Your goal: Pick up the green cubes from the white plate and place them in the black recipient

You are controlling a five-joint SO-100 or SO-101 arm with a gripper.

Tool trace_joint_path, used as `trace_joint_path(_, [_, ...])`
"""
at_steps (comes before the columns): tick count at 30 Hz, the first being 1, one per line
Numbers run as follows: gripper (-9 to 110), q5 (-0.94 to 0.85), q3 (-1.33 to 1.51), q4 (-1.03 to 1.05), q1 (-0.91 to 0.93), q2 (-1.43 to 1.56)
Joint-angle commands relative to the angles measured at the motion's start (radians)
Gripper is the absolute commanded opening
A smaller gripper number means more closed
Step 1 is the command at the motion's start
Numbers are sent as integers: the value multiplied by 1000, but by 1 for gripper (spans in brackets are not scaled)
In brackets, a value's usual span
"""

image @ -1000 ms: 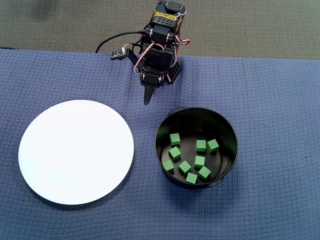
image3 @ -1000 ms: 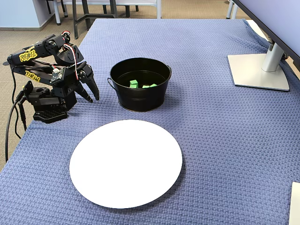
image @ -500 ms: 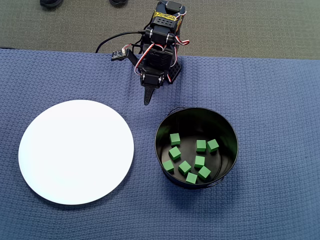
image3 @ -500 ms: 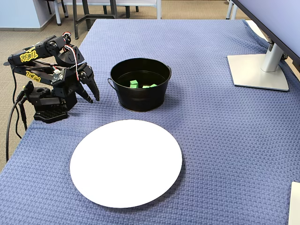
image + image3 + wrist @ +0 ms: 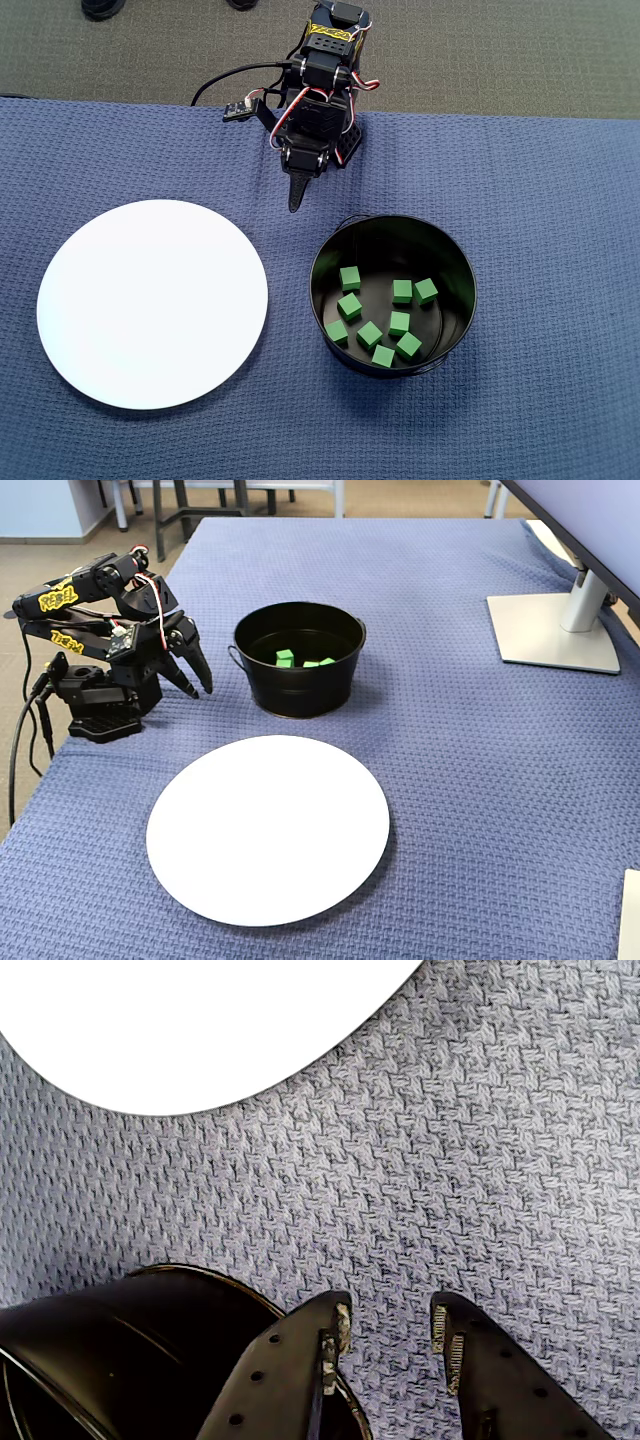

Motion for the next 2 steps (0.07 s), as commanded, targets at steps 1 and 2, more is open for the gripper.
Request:
trace_joint_path(1, [0, -29, 0, -48, -18, 6])
trace_joint_path(2, [0, -37, 0, -52, -11, 11])
